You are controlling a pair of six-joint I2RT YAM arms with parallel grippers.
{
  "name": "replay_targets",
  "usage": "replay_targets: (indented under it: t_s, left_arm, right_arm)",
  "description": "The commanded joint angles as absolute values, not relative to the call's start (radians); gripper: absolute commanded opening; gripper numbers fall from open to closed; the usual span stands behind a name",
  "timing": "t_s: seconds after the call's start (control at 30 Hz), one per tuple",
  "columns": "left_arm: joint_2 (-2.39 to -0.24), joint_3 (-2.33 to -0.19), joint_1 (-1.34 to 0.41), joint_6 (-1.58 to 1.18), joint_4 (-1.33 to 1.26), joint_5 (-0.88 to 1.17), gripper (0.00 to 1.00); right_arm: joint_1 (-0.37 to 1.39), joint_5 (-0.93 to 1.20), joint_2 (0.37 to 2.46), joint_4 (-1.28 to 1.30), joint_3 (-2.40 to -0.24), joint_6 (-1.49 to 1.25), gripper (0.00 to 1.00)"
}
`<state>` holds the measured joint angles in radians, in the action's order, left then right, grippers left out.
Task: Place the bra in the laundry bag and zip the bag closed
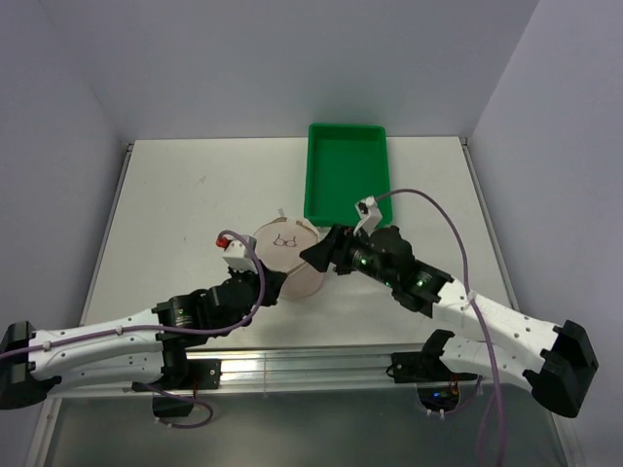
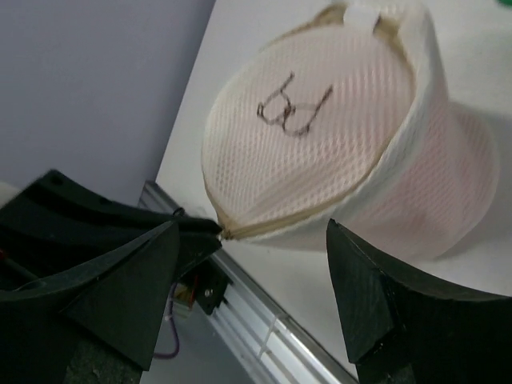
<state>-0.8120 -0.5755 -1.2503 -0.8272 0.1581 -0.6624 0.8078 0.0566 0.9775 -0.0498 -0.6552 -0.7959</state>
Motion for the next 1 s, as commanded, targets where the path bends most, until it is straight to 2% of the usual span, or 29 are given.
replay_targets:
  t_s: [0.0,0.27,0.37,0.47,0.5,0.6,0.7,0.77,0.97]
  left_arm:
    - [-0.882,-0.627,-1.278,-0.776,-0.036,-0.696,0.0]
    - [-0.943,-0.615,-1.295,-0.795,-0.112,-0.666,0.0]
    - [-0.943,-0.609,-1.299,-0.793,-0.107,-0.66,0.0]
    - [-0.933,-0.604,-1.301,-0.79,-0.077,-0.666,0.0]
    - [-0.921,-0.6,-1.301,-0.788,-0.066,-0.675,0.0]
    - [-0.876,-0.583,-1.301,-0.781,-0.006,-0.687,0.0]
    - [-0.822,-0.565,-1.301,-0.769,0.078,-0.681,0.0]
    - [-0.799,-0.56,-1.301,-0.788,0.135,-0.692,0.0]
    - [-0.669,-0.551,-1.301,-0.839,0.304,-0.744,0.0]
  right_arm:
    - [0.879,-0.084,0.934,-0.075,-0.572,-0.908,0.81]
    - [0.907,-0.153,0.982,-0.156,-0.566,-0.962,0.65]
    - [0.907,-0.144,1.018,-0.201,-0.574,-0.968,0.54]
    - [0.907,-0.14,1.045,-0.213,-0.583,-0.971,0.3]
    - [0.905,-0.152,1.046,-0.212,-0.584,-0.968,0.16]
    - [0.875,-0.143,1.042,-0.178,-0.595,-0.934,0.0]
    - [0.769,-0.06,1.034,-0.19,-0.589,-0.887,0.0]
    - [0.663,0.076,1.058,-0.206,-0.607,-0.852,0.0]
    - [0.542,0.198,1.201,-0.158,-0.742,-0.736,0.0]
